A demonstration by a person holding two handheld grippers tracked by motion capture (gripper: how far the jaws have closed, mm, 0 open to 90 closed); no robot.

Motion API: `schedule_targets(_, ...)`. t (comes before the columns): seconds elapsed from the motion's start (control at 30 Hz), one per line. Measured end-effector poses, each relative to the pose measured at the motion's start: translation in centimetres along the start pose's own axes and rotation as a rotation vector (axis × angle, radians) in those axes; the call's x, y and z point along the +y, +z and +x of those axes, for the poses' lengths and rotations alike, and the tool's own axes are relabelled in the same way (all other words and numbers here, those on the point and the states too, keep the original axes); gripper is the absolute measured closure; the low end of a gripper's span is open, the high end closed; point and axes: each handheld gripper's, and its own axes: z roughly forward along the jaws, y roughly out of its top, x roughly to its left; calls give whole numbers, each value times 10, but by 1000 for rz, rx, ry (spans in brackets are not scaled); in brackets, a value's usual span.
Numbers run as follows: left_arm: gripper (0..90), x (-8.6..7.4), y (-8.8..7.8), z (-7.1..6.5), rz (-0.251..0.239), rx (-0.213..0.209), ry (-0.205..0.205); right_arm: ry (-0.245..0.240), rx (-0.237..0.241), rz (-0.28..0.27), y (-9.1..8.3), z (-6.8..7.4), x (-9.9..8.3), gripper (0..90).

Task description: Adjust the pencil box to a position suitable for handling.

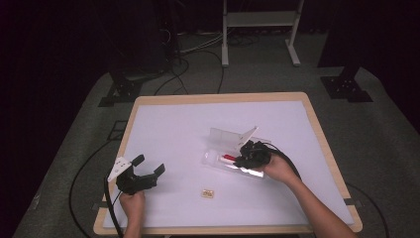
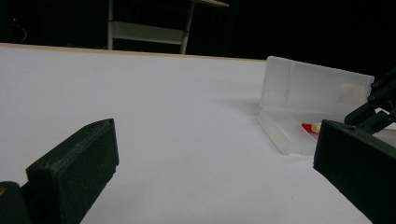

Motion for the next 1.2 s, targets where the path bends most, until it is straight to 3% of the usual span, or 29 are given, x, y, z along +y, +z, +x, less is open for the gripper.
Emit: schedule_targets(1.2,0,0,0,0,0,-2,-1,29,27,33,17,-6,-4,774)
